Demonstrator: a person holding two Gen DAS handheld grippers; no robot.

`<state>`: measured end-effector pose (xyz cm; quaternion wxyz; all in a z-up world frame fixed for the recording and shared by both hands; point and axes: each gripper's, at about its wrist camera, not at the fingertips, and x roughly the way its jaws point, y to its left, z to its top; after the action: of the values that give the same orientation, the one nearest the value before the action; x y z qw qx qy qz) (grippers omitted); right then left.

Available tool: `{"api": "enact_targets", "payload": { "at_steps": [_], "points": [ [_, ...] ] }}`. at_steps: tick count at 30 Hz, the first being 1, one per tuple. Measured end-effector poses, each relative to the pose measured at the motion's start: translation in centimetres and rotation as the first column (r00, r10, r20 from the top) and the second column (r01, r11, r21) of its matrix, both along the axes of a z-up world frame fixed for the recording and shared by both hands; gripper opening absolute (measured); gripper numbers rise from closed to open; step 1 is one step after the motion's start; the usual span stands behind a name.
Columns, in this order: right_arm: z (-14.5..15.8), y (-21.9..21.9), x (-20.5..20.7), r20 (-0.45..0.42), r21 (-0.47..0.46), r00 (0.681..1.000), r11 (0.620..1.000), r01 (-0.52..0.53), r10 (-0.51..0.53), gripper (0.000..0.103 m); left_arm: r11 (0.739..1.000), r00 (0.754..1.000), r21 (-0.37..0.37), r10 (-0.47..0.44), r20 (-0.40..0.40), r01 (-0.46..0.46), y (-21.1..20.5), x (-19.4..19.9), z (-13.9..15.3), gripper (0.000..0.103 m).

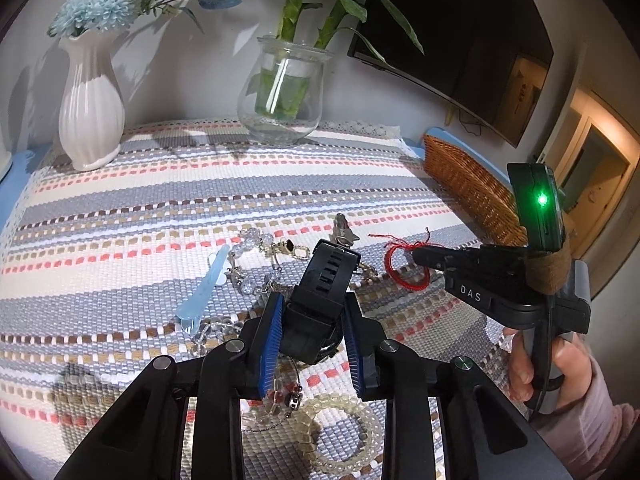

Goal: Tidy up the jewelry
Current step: 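Grasp the red string bracelet with the right tool while the left tool approaches the black watch, then grasp the black watch strap with the left tool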

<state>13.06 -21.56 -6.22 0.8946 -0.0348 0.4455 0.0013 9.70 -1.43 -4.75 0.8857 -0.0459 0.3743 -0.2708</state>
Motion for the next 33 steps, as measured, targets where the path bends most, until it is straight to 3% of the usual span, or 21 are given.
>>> {"api": "enact_targets", "payload": {
  "at_steps": [22, 29, 31, 33],
  "points": [
    [1.9, -1.5, -1.4, 0.107, 0.137, 0.994, 0.990, -0.006, -0.009, 0.004, 1.000, 0.999, -0.024, 0.011, 0.045, -0.010, 0.7, -0.5, 0.6, 0.029],
    [1.9, -2.6, -1.3, 0.094, 0.210, 0.996, 0.977, -0.019, -0.001, 0.004, 1.000, 1.000, -0.018, 0.013, 0.025, -0.013, 0.3, -0.4, 1.6, 0.028],
    [2.0, -2.9, -1.4, 0.094, 0.225, 0.996, 0.974, -0.013, -0.009, 0.004, 1.000, 1.000, -0.030, 0.006, 0.025, -0.005, 0.0, -0.4, 2.3, 0.026],
    [2.1, -3.3, -1.5, 0.100, 0.248, 0.995, 0.969, -0.015, -0.010, 0.004, 0.999, 0.999, -0.038, 0.000, 0.040, 0.002, -0.3, -0.5, 3.4, 0.006]
  ]
}}
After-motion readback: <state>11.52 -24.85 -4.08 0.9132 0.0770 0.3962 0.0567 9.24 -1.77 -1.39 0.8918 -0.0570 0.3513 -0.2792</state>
